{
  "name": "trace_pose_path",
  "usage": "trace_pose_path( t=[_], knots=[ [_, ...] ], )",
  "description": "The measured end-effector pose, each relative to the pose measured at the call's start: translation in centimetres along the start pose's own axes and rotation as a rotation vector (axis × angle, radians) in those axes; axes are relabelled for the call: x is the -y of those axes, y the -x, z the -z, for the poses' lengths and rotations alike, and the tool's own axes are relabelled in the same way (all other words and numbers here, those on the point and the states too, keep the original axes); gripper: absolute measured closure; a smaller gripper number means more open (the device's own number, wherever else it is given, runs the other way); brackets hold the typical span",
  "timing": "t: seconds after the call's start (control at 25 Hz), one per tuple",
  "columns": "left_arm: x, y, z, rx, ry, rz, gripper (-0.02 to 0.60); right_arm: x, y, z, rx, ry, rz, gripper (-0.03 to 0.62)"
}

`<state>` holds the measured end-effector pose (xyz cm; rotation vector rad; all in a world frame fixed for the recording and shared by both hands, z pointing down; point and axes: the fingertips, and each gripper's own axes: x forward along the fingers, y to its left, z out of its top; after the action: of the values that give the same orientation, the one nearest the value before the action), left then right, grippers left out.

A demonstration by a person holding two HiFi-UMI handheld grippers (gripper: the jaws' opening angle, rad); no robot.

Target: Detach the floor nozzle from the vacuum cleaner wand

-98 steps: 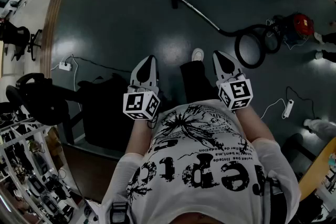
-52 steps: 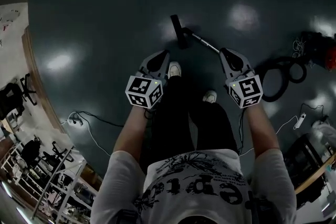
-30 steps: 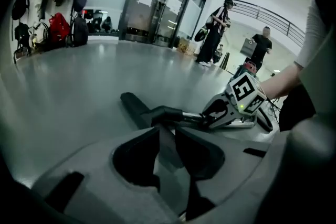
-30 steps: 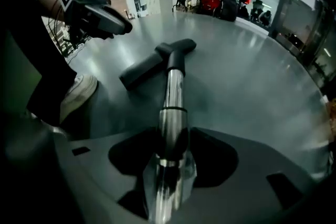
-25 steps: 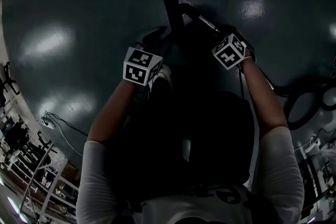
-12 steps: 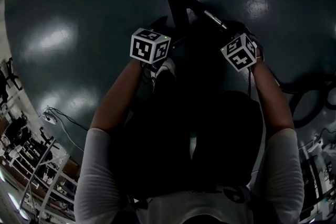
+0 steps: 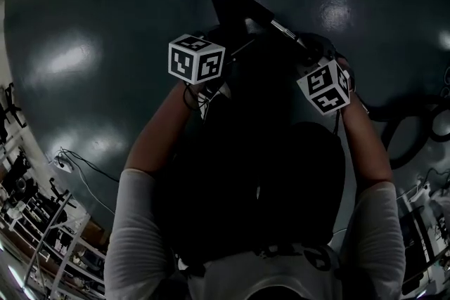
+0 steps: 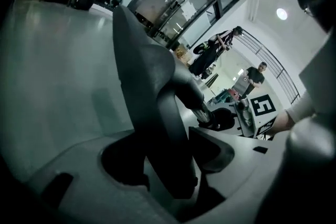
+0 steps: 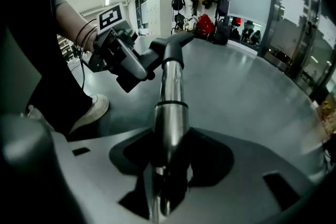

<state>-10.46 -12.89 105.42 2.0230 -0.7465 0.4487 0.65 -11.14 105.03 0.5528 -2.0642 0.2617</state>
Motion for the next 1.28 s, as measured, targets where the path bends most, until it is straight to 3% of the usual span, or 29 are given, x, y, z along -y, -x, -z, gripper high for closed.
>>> trace_pose_path(
  t=[0.12,0.24,0.36,0.48,0.72,0.92,1.08,1.28],
  knots=[
    [3.5,2.8,-4.0,0.047,0.008,0.060,0.365,0.9,4.2,-3.2,0.058,-0.007,0.051,0.410],
    [9.9,6.8,-10.0,0.102,0.010,0.160,0.413,2.5,11.2,-7.2,0.116,-0.017,0.106,0.410],
    [17.4,11.5,-16.3,0.110,-0.070,0.210,0.422,3.8,19.0,-11.5,0.142,-0.040,0.124,0.410],
    [24.5,17.4,-22.0,0.113,-0.151,0.194,0.422,3.9,26.9,-16.6,0.160,-0.085,0.125,0.410],
    [41.8,30.8,-32.4,0.153,-0.242,0.138,0.422,2.3,46.4,-26.6,0.162,-0.148,0.100,0.411],
    [55.4,40.1,-40.1,0.220,-0.354,0.056,0.422,2.0,62.1,-33.4,0.283,-0.151,0.129,0.411],
    [65.7,47.0,-43.4,0.321,-0.477,0.056,0.422,0.3,73.4,-37.3,0.382,-0.133,0.206,0.411],
    [75.5,53.1,-43.1,0.490,-0.660,0.068,0.422,-3.4,82.7,-38.7,0.476,-0.113,0.294,0.411]
  ],
)
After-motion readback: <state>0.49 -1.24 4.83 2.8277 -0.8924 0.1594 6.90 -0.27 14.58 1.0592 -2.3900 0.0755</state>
